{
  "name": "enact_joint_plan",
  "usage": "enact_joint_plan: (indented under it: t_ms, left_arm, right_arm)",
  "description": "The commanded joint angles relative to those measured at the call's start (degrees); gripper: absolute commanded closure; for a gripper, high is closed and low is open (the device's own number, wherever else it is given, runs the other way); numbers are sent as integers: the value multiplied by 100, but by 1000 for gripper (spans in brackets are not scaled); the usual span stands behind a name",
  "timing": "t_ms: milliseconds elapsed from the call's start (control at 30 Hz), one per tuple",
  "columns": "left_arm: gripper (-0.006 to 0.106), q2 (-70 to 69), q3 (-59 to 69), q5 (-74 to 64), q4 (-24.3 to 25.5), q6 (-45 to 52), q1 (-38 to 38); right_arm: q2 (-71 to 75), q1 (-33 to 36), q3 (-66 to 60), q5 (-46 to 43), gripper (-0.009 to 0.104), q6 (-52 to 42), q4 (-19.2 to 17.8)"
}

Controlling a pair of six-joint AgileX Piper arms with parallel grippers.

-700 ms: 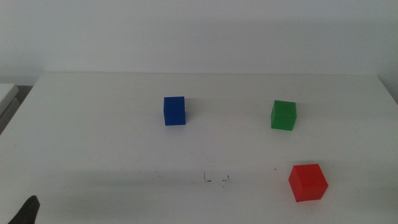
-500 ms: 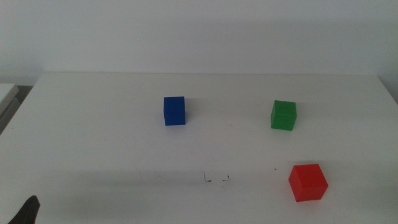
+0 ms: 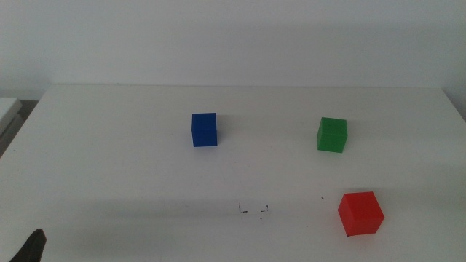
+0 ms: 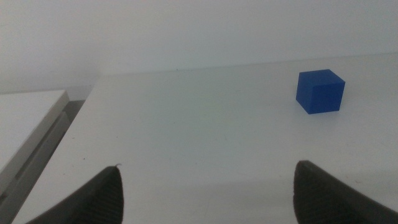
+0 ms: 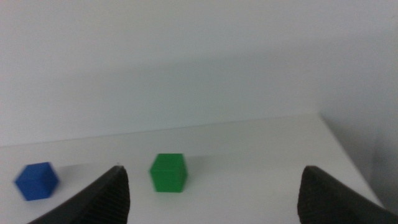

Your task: Stack red cubes first, then green, then blue cubes in a specific spot.

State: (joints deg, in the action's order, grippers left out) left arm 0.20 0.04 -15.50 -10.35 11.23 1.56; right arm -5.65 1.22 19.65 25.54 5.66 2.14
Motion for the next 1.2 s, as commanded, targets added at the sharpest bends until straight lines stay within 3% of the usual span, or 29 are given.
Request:
enact_joint_plan:
  t_ms: [0,133,467,600,833,967,1167]
  left_arm:
    - [7,-20,-4,78,38,-16,23]
    - [7,-20,-4,78,38,-16,23]
    - [7,-20,-4,78,38,-16,23]
    - [7,-20,-4,78,38,-16,23]
    - [7,-20,-4,78,38,-16,23]
    - [7,-20,-4,78,38,-16,23]
    - [7,-20,-4,78,38,-16,23]
  right_arm:
    - [-460,-11,502,310,2,-6,235]
    - [-1434,-11,1485,1100,2,-6,600]
    - [-3825,2,4072,3174,2,-6,600]
    - [-4673,334,4709,3814,2,-6,616]
    - [-5654,1356,5008,4005,2,37,205]
    - [-6179,1836,5008,4216,2,224,207]
    - [-6884,1996,4995,4442,2,944,-57]
